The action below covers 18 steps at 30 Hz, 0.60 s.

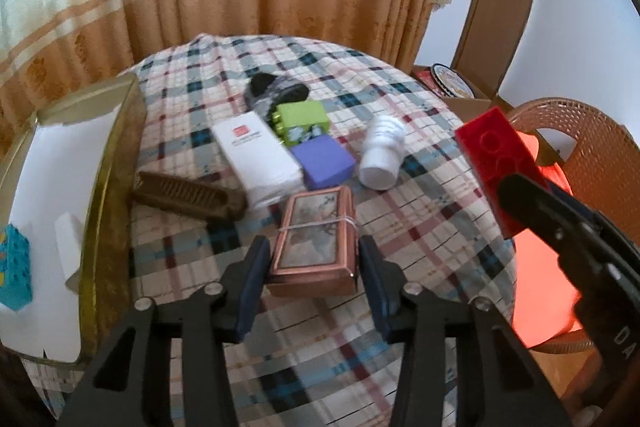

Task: Organize rigid objects
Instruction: 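Grasp the copper picture-frame box with the left gripper while the right holds the red block, then carry the frame box and red block into the tin tray and release both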

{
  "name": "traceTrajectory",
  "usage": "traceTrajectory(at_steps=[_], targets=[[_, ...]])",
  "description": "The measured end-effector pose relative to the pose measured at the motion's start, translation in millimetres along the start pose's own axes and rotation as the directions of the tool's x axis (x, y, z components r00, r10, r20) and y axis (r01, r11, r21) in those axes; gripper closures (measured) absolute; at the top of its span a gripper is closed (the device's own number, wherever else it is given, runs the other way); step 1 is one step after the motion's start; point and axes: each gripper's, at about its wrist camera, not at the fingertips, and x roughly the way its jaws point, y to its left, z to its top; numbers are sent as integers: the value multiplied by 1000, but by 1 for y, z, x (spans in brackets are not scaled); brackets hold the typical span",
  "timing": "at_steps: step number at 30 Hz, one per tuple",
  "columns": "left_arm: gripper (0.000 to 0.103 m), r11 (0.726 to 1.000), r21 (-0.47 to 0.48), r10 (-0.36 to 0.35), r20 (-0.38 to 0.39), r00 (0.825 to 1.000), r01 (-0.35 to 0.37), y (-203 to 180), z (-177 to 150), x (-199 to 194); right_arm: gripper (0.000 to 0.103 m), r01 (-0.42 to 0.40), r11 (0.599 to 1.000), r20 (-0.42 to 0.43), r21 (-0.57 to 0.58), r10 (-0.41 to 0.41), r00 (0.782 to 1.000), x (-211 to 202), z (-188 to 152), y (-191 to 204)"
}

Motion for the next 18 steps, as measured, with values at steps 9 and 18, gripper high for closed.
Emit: traceTrajectory(at_steps=[9,18], targets=[[59,996,-73,-48,77,996,54,28,-9,-32,72,2,1000,5,-16,-2,1000,-6,1,14],[60,996,-78,-40,97,994,48,37,-12,-38,72,-18,999,4,-38,18,1000,-9,1,29]])
